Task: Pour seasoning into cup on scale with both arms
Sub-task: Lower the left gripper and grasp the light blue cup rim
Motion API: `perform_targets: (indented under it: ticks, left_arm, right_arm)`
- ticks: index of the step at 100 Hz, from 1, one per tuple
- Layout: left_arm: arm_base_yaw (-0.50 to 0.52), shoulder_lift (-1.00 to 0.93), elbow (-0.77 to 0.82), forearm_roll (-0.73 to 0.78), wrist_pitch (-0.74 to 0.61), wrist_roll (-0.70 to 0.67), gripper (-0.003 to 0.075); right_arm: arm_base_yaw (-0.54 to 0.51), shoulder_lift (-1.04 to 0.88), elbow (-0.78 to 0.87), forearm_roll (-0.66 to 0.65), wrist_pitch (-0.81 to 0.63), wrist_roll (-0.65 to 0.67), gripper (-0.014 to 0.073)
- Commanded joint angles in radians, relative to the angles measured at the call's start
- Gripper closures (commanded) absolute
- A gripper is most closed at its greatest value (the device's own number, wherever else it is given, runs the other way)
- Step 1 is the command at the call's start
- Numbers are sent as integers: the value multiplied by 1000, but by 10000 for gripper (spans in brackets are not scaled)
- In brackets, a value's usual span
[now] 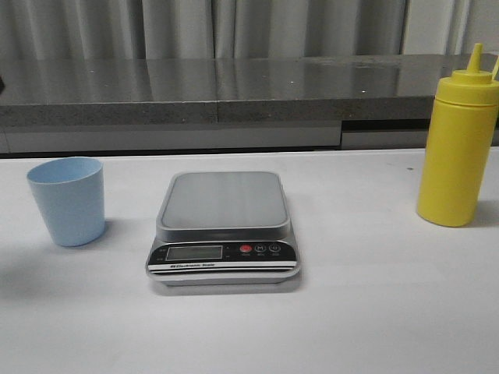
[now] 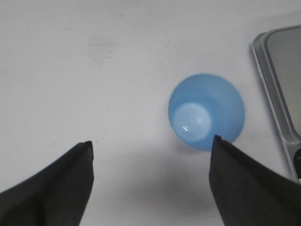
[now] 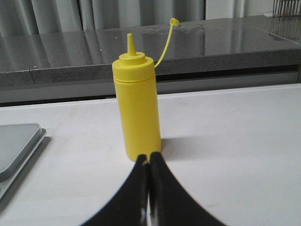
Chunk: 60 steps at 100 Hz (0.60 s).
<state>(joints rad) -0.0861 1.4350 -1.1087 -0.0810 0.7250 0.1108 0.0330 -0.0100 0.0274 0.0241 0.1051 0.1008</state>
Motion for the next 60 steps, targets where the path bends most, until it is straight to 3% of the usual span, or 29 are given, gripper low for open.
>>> perform_targets:
  ticks: [1, 33, 60]
  left_arm:
    - [-26, 41, -87, -18, -6, 4, 219]
    - [-48, 281, -256, -22, 81, 4, 220]
    - [-48, 394, -272, -22, 85, 4, 239]
  right_arm:
    - [-6, -21, -17, -10, -78, -3, 662]
    - [-6, -21, -17, -10, -78, -3, 662]
    - [-6, -21, -17, -10, -78, -3, 662]
